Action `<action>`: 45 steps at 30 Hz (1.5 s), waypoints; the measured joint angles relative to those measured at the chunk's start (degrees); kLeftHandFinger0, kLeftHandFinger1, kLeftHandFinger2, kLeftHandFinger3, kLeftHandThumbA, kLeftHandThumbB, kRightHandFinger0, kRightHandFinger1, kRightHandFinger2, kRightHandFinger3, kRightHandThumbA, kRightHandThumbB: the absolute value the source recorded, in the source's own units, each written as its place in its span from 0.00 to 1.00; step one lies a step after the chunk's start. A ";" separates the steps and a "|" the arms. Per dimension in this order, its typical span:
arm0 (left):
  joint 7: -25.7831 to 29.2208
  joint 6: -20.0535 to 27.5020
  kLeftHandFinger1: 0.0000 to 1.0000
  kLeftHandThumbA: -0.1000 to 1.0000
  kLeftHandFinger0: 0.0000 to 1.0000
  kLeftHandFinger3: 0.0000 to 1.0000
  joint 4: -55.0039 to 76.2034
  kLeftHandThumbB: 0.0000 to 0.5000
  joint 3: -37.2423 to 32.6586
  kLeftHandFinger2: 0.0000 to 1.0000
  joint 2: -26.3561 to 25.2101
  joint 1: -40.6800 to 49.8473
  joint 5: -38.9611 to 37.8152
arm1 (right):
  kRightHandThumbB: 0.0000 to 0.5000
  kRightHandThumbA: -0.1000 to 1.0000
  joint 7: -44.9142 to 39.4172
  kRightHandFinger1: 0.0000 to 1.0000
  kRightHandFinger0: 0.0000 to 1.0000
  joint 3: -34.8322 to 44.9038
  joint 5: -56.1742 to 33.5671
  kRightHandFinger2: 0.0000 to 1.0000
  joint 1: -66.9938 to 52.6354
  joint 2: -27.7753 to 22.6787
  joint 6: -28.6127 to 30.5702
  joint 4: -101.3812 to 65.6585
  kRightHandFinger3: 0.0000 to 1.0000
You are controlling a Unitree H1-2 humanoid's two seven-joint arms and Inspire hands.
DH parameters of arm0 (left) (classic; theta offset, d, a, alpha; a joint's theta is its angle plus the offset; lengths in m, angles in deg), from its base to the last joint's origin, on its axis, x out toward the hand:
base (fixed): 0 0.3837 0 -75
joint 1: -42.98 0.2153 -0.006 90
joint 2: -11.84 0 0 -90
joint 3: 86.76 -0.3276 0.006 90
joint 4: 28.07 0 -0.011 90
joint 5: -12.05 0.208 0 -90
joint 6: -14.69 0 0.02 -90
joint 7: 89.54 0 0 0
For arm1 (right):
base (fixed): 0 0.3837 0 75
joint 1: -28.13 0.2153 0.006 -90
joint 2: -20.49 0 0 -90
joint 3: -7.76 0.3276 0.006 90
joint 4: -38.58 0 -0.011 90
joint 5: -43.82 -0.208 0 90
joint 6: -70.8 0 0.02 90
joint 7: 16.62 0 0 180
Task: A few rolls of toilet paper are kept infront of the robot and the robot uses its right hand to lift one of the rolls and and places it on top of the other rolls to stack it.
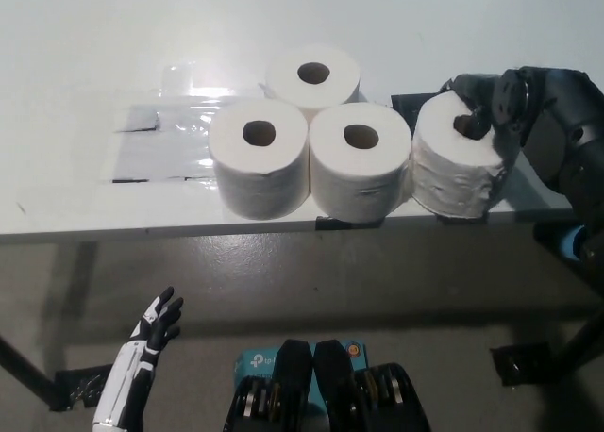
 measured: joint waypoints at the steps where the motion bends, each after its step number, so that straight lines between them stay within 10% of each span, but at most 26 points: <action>1: 0.00 0.01 1.00 1.00 1.00 1.00 0.00 0.38 0.08 1.00 0.00 -0.01 -0.04 | 0.00 0.81 0.83 0.87 0.82 -0.04 0.09 0.96 -0.05 -0.11 0.00 -0.08 1.00; 3: 0.00 0.03 1.00 1.00 1.00 1.00 0.00 0.39 0.23 1.00 0.02 -0.02 -0.10 | 0.00 0.79 2.47 0.53 0.47 -0.01 0.18 0.63 -0.12 -0.46 0.05 -0.22 0.99; 4: 0.00 0.03 1.00 1.00 1.00 1.00 0.00 0.38 0.29 1.00 0.02 -0.02 -0.11 | 0.00 0.82 3.17 0.28 0.24 0.02 0.18 0.40 -0.17 -0.67 0.19 -0.36 0.74; 6: 0.00 0.04 1.00 1.00 1.00 1.00 0.00 0.39 0.47 1.00 0.01 -0.02 -0.15 | 0.00 0.85 4.78 0.05 0.02 0.24 0.18 0.20 -0.20 -1.32 0.28 -0.73 0.58; 8: 0.00 0.04 1.00 1.00 1.00 1.00 0.00 0.40 0.63 1.00 0.05 -0.02 -0.17 | 0.00 0.87 6.44 0.11 0.01 0.77 0.15 0.27 -0.20 -2.12 0.31 -1.52 0.53; 10: 0.00 0.04 1.00 1.00 1.00 1.00 0.00 0.36 0.77 1.00 0.13 0.00 -0.17 | 0.00 0.88 7.61 0.44 0.16 1.51 0.13 0.57 -0.19 -2.95 0.37 -2.59 0.47; 13: 0.00 0.09 1.00 1.00 1.00 1.00 0.00 0.34 0.88 1.00 0.20 0.03 -0.18 | 0.01 0.92 8.95 0.31 0.08 2.04 0.15 0.46 -0.19 -3.77 0.45 -4.01 0.41; 17: 0.00 0.19 1.00 0.97 1.00 1.00 0.00 0.30 1.02 1.00 0.20 0.20 -0.17 | 0.00 0.92 11.75 0.39 0.00 3.07 0.14 0.70 -0.19 -4.96 0.72 -6.86 0.33; 30: -0.01 0.42 1.00 0.93 1.00 1.00 -0.02 0.28 1.34 1.00 0.34 0.36 -0.22 | 0.00 0.99 23.38 0.02 0.00 8.73 -0.03 0.34 -3.01 -5.67 3.19 -11.31 0.30; 45: -0.01 0.76 1.00 0.96 1.00 1.00 -0.02 0.30 1.77 1.00 0.37 0.89 -0.28 | 0.00 0.95 32.06 0.01 0.00 13.14 0.16 0.35 -5.23 -5.70 7.59 -21.37 0.36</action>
